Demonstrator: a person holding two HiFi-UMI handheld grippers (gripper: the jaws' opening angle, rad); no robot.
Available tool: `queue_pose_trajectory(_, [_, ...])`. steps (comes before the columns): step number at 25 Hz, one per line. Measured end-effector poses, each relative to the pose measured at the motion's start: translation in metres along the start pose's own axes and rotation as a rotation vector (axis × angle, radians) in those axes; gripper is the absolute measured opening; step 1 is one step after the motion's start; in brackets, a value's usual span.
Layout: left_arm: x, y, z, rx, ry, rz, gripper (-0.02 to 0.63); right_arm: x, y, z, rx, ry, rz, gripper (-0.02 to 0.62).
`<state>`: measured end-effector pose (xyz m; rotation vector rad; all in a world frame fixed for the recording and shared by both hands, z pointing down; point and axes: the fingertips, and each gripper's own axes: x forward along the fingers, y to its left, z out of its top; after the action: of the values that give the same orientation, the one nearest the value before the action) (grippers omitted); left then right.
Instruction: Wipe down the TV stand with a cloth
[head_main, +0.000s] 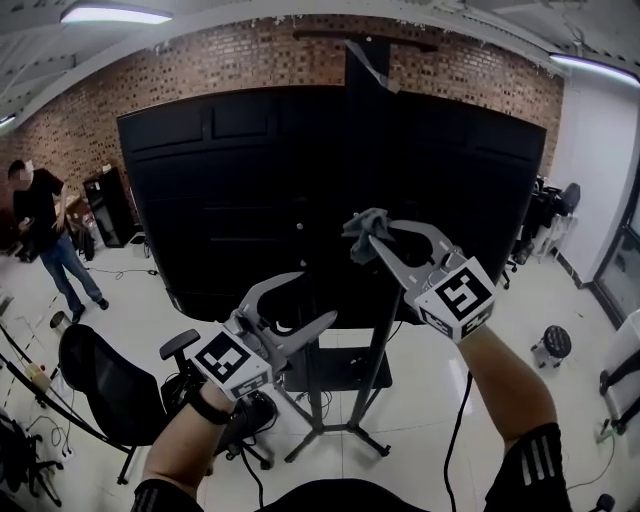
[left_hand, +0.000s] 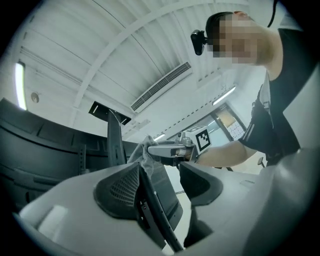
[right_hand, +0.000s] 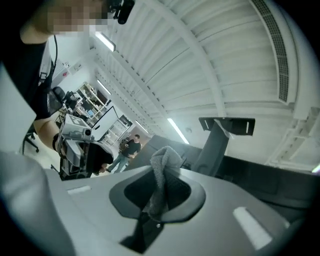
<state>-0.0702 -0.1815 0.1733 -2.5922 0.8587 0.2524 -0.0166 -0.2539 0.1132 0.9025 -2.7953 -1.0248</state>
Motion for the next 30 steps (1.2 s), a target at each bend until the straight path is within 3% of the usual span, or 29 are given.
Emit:
queue_pose_trajectory(2, [0.010, 0.008, 0.013, -0.013, -0.012, -0.011, 0.276, 0.013, -0.019, 0.015, -0.059, -0.001, -0.007, 0.037])
queue_pose_trajectory(6, [0.028, 0.024, 0.038, 0.035, -0.019, -0.018, 0.276, 0.041, -0.060, 0.053, -0.156, 0.005, -0.032, 0.037])
queue_pose_trajectory(13, [0.059, 0.055, 0.070, 0.097, -0.014, -0.007, 0.273, 0.086, -0.135, 0.106, -0.222, 0.027, -0.107, 0.037])
queue_pose_trajectory(19, [0.072, 0.099, 0.089, 0.130, -0.025, 0.057, 0.272, 0.113, -0.197, 0.134, -0.288, 0.097, -0.222, 0.037])
queue_pose_trajectory(24, [0.071, 0.112, 0.097, 0.137, -0.041, 0.080, 0.271, 0.131, -0.225, 0.140, -0.318, 0.145, -0.283, 0.037])
queue_pose_trajectory(30, [0.072, 0.104, 0.084, 0.146, -0.010, 0.086, 0.270, 0.140, -0.219, 0.117, -0.329, 0.182, -0.283, 0.037])
